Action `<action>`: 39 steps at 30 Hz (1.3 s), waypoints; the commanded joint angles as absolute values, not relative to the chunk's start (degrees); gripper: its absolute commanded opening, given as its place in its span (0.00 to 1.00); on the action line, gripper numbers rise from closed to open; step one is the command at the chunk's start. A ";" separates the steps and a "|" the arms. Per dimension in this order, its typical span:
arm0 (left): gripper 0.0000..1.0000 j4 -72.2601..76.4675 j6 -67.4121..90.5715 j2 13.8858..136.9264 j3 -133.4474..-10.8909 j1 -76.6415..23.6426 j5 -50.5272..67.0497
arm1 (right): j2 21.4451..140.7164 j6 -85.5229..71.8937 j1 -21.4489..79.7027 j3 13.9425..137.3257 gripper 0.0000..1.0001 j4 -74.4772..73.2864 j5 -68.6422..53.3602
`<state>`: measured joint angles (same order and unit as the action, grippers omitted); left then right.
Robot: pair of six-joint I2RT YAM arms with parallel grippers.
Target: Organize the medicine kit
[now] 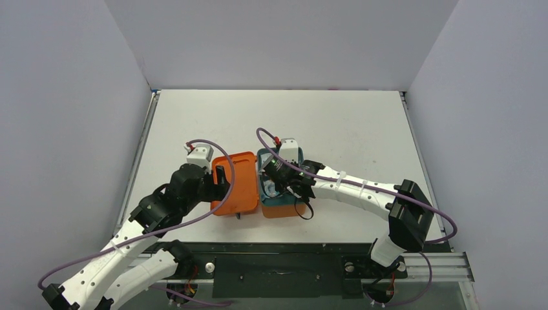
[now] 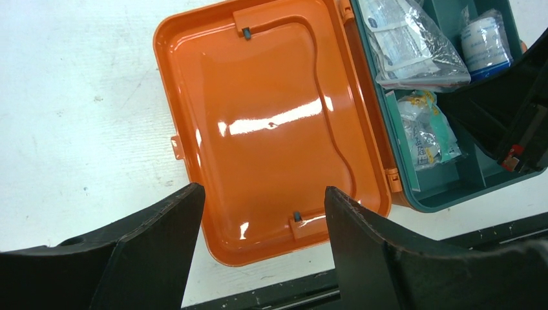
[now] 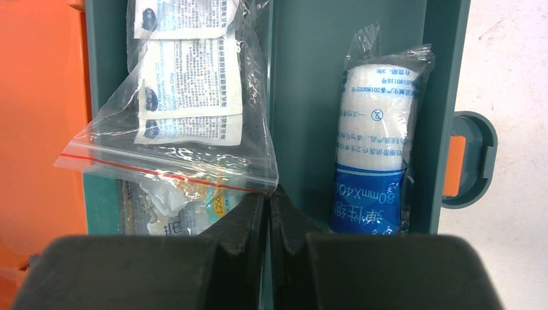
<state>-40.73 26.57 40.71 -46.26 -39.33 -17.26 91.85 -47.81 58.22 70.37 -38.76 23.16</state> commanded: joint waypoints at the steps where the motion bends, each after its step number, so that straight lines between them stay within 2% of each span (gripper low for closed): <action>1: 0.66 -41.74 28.25 41.88 -48.48 -39.36 -14.77 | 92.79 -47.40 58.42 69.90 0.06 -38.87 23.07; 7: 0.66 -44.29 30.59 43.26 -50.01 -39.32 -11.96 | 90.41 -46.65 58.28 73.35 0.22 -41.23 23.64; 13: 0.66 -46.49 32.69 43.97 -50.77 -39.34 -6.54 | 87.06 -45.76 57.80 76.70 0.30 -44.27 24.70; 26: 0.64 -45.36 36.86 44.07 -47.08 -39.59 9.66 | 84.23 -38.34 47.75 81.60 0.31 -46.82 23.33; 32: 0.56 -42.10 40.17 43.92 -42.87 -40.02 14.80 | 86.10 -34.88 39.80 84.32 0.31 -46.86 22.69; 39: 0.47 -37.06 43.21 46.43 -39.10 -42.18 17.51 | 91.08 -32.27 30.43 86.00 0.28 -43.55 14.47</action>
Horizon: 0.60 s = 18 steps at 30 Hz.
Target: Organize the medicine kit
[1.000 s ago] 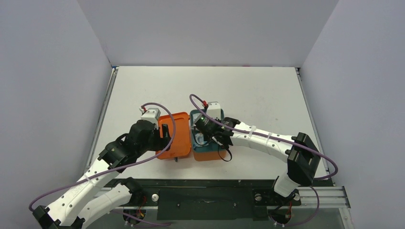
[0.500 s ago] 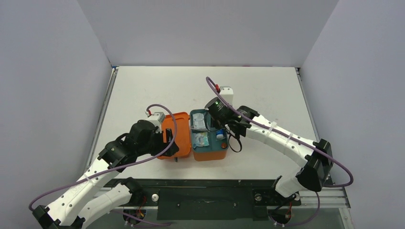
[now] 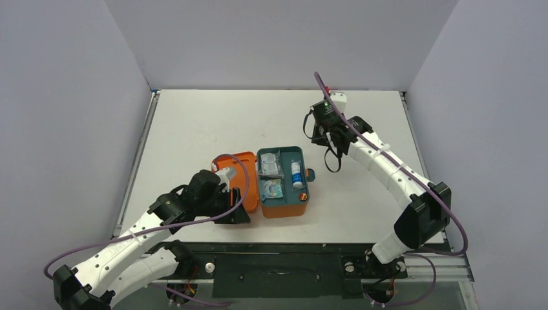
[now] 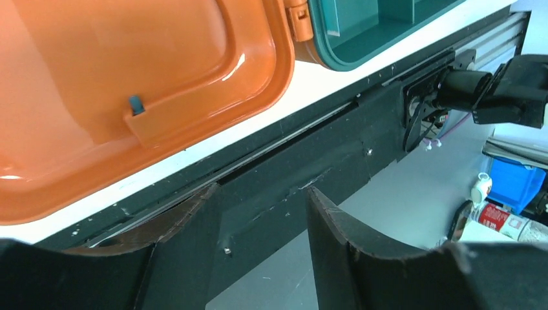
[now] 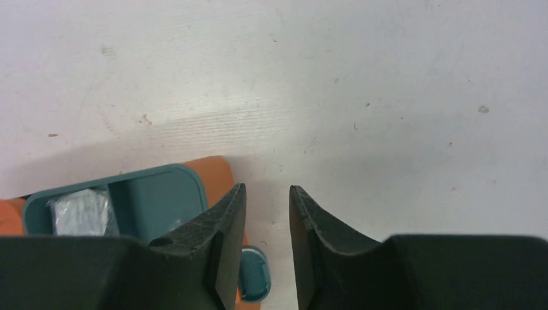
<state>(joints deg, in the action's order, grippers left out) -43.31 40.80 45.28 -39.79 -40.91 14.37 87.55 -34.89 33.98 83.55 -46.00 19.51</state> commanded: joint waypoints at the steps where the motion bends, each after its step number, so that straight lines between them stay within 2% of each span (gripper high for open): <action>1: 0.46 -36.63 43.43 47.16 -38.76 -42.36 17.50 | 91.81 -31.91 28.99 86.54 0.27 -42.83 11.83; 18: 0.33 -29.41 44.23 54.62 -34.61 -42.69 13.29 | 109.41 -29.11 23.87 96.29 0.11 -38.03 -9.66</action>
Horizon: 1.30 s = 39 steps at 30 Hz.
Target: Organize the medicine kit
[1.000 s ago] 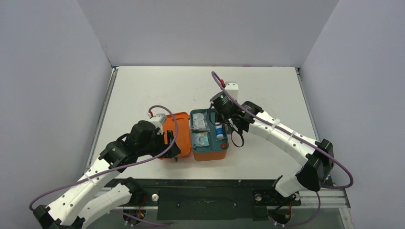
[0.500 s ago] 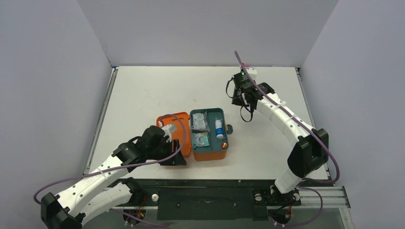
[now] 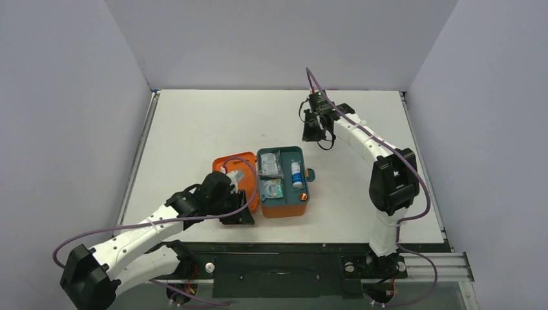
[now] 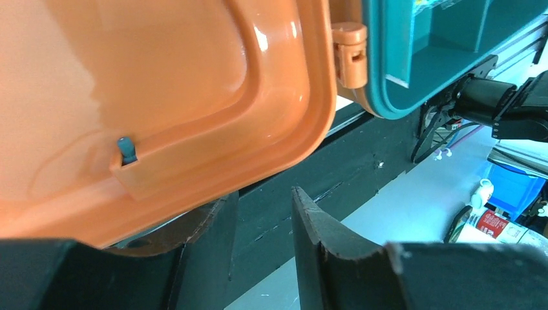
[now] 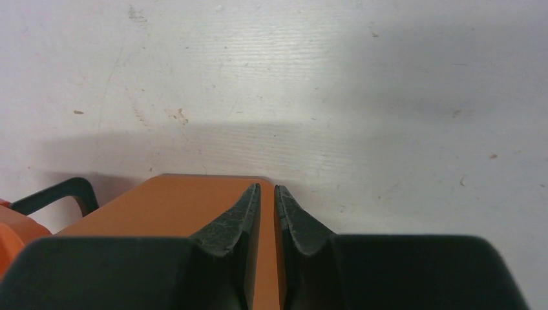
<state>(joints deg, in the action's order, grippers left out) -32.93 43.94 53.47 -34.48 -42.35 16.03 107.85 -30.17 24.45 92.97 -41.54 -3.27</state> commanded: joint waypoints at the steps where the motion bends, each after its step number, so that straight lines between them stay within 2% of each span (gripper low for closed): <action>1: 0.33 -29.35 44.22 54.95 -34.57 -42.64 12.42 | 110.47 -29.01 23.84 97.04 0.10 -37.96 -10.41; 8: 0.30 -29.80 44.12 58.86 -36.50 -42.25 7.00 | 112.36 -27.97 24.01 96.31 0.07 -37.20 -15.66; 17: 0.30 -30.88 42.83 61.04 -40.67 -40.52 1.48 | 106.75 -26.26 24.91 87.52 0.05 -34.95 -18.11; 31: 0.30 -30.86 34.47 66.03 -44.82 -30.44 4.85 | 94.62 -26.84 30.36 74.33 0.05 -31.00 -16.76; 39: 0.29 -30.77 31.56 70.72 -48.24 -29.62 7.09 | 89.90 -28.85 36.07 67.33 0.05 -28.11 -13.82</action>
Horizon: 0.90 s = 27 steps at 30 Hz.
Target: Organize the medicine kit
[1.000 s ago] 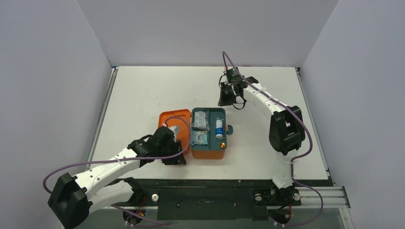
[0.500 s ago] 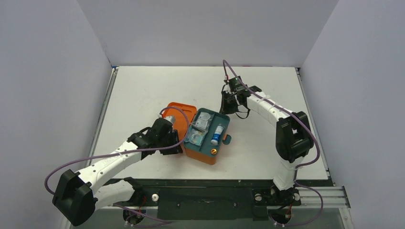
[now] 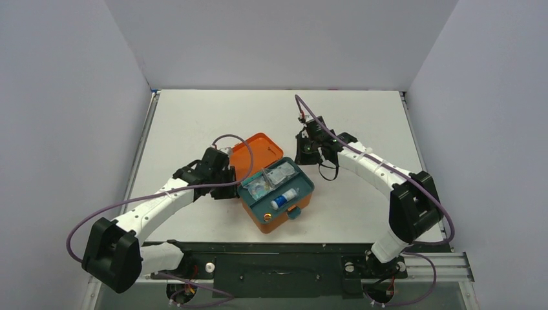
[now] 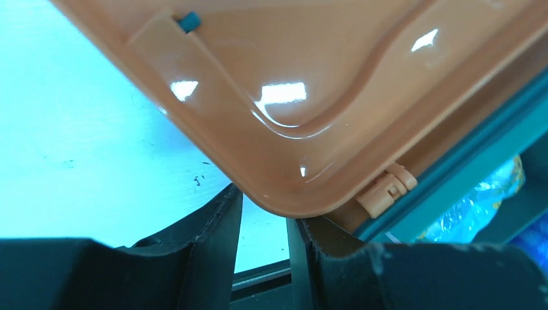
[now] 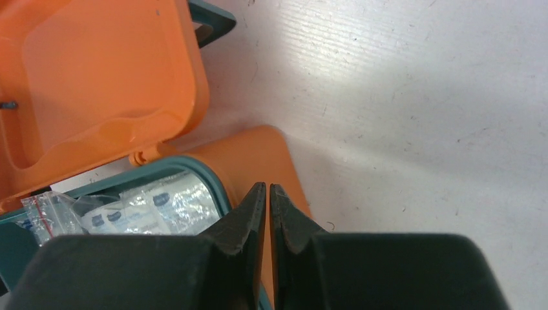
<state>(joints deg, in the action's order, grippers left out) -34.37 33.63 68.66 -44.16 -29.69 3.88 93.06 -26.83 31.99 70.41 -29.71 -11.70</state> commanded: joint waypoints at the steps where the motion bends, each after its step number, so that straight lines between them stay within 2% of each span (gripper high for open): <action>1: 0.29 -30.90 31.16 71.40 -49.00 -29.62 7.15 | 89.46 -29.30 36.32 66.75 0.05 -27.46 -13.52; 19: 0.28 -27.62 28.09 81.45 -57.39 -29.69 11.61 | 75.61 -35.41 40.12 51.29 0.04 -22.64 -8.90; 27: 0.27 -27.24 27.43 86.77 -63.48 -29.71 13.41 | 73.81 -36.27 39.95 49.48 0.05 -22.35 -6.64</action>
<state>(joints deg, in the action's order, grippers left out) -36.69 25.21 84.99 -57.28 -28.36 5.91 74.65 -32.47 36.86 49.74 -27.18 -1.23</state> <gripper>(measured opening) 0.268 0.042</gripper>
